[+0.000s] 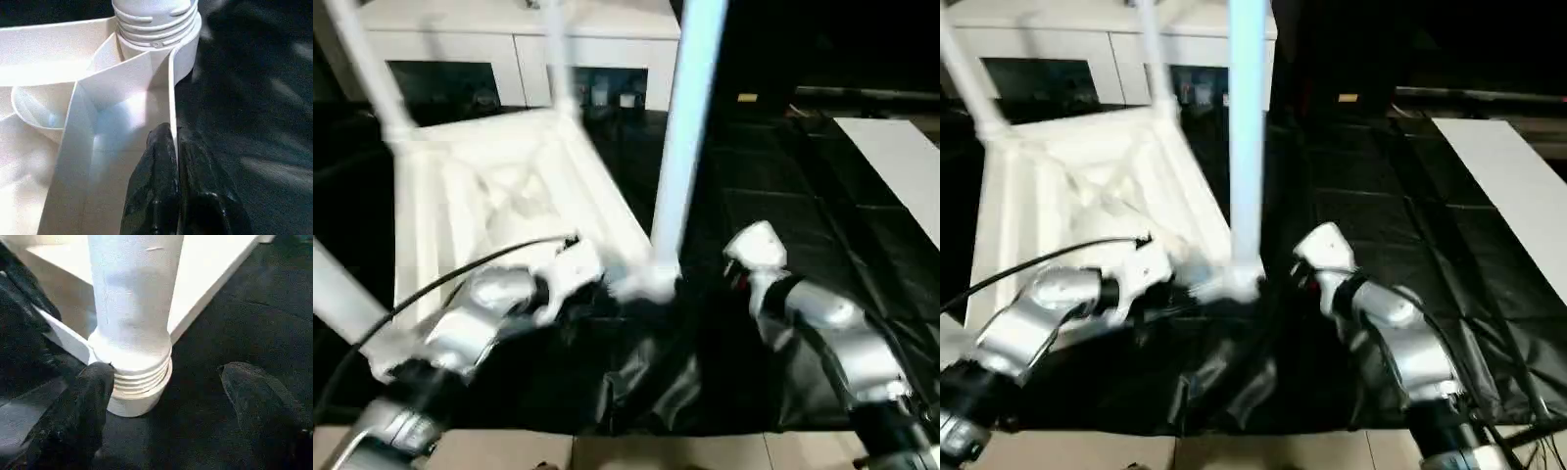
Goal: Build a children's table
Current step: Rotate leg to tighten
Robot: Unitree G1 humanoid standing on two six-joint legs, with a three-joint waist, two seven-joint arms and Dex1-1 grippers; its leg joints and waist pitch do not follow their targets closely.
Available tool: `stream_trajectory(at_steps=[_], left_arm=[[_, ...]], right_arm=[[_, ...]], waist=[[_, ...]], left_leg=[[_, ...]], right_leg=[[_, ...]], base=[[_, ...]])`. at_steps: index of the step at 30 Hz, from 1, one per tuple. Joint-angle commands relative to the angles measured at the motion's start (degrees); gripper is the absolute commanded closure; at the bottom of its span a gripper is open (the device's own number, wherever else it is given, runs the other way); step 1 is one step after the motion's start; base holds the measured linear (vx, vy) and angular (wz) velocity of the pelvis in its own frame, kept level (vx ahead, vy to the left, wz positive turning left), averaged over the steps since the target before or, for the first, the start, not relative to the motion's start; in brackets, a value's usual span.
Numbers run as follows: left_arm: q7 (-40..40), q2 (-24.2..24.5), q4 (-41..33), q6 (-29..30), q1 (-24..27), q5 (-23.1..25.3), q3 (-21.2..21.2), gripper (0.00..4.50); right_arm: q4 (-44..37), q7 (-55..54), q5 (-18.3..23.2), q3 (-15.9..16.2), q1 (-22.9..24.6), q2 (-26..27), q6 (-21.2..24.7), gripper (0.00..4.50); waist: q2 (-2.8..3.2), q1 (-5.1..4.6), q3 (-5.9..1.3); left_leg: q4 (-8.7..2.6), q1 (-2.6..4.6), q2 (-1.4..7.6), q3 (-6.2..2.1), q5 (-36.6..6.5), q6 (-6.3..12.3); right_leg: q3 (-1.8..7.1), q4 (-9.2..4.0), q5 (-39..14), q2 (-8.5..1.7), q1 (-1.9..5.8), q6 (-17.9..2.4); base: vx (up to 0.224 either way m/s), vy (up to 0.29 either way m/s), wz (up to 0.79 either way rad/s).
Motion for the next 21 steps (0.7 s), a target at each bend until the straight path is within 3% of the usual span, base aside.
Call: stream_trajectory(at_steps=[1, 6, 11, 21], left_arm=[[-4.6, -0.3, -2.3, 0.3, 1.3, -0.9, -3.4, 4.50], [-5.6, 0.3, -1.4, -0.9, 0.7, -0.7, -3.2, 4.50], [-6.5, 0.7, -1.4, -0.9, 0.4, -1.0, -3.0, 4.50], [-6.4, 0.8, -1.1, -1.1, 0.4, -0.8, -2.7, 4.50]], right_arm=[[-2.2, 2.9, 2.5, 1.3, -0.2, -0.7, 0.1, 0.66], [-1.7, 6.8, 2.5, 2.3, -0.4, -0.8, 0.2, 0.66], [0.3, 8.5, 2.4, 2.9, -1.2, -0.8, -0.5, 0.66], [2.0, 9.7, 2.9, 2.4, -2.0, 0.1, -0.3, 1.61]], waist=[[-0.06, 0.09, -3.02], [-0.07, 0.84, -3.25], [-0.13, 1.15, -3.15], [-0.24, 1.20, -3.30]], left_leg=[[-4.72, 0.56, 3.24, -0.98, -12.1, 2.66], [-4.27, 0.63, 3.19, -0.71, -8.1, 4.41], [-4.45, 0.66, 3.19, -0.79, -9.8, 3.43], [-4.28, 0.55, 3.12, -0.78, -7.6, 3.94]], right_leg=[[2.55, -3.94, -9.3, -3.73, 2.73, -13.2], [2.57, -3.44, -4.0, -3.74, 2.68, -14.4], [2.51, -3.60, -6.9, -3.76, 2.71, -13.8], [2.46, -3.34, -5.1, -3.74, 2.82, -13.9]], base=[[0.000, 0.000, 0.00], [0.000, 0.000, 0.00], [0.000, 0.000, 0.00], [0.000, 0.000, 0.00]])
